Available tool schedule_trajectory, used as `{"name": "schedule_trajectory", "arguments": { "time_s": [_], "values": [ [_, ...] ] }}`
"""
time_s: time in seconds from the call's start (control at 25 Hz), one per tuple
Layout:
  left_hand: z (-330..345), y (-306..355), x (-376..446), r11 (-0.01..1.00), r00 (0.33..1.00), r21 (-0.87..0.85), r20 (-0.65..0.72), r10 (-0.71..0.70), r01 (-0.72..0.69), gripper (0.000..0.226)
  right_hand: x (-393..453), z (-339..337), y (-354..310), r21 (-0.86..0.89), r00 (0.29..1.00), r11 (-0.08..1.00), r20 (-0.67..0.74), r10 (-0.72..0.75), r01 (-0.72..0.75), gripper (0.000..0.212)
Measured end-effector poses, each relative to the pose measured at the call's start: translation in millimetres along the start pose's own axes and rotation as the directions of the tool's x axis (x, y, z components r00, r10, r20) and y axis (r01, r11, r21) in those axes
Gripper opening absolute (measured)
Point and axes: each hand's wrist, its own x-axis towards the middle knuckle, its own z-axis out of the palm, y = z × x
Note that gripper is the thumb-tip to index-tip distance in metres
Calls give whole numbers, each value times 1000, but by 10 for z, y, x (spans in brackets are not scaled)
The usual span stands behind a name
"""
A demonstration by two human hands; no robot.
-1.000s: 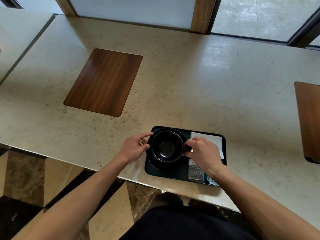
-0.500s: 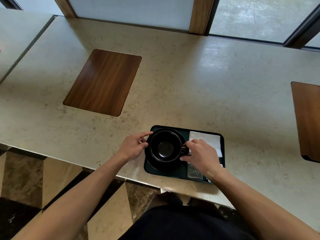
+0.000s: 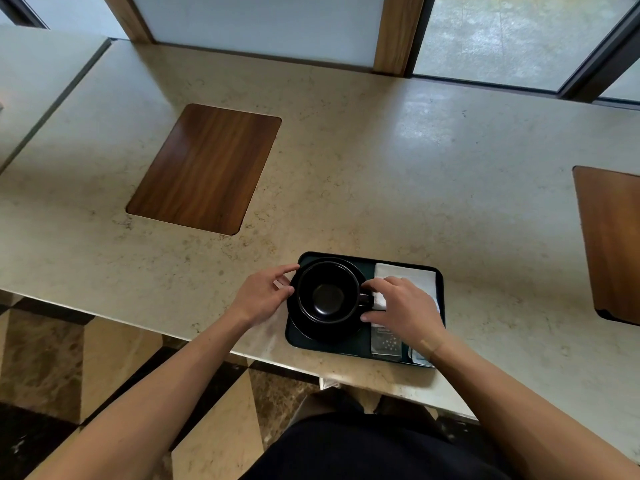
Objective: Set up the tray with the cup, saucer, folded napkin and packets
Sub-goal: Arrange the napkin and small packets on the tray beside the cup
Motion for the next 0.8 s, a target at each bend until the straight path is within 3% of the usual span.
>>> {"name": "schedule_trajectory", "arguments": {
  "time_s": [0.16,0.32,0.48,0.8],
  "values": [
    [-109,104,-6,995,976,8,-190,102,-103,34,-142,-245,270,111,998,994,-59,16,-9,58],
    [-120,547,107,974,950,-18,-222,218,-227,26,-307,-474,614,56,983,993,-147,109,-102,54],
    [59,1034,214,933,925,95,-131,357,-347,27,-458,-585,864,7,968,990,-209,139,-141,50],
    [598,1424,269,833,923,403,92,374,-379,39,-529,-564,1044,-15,977,996,-197,86,-90,47]
  ]
}}
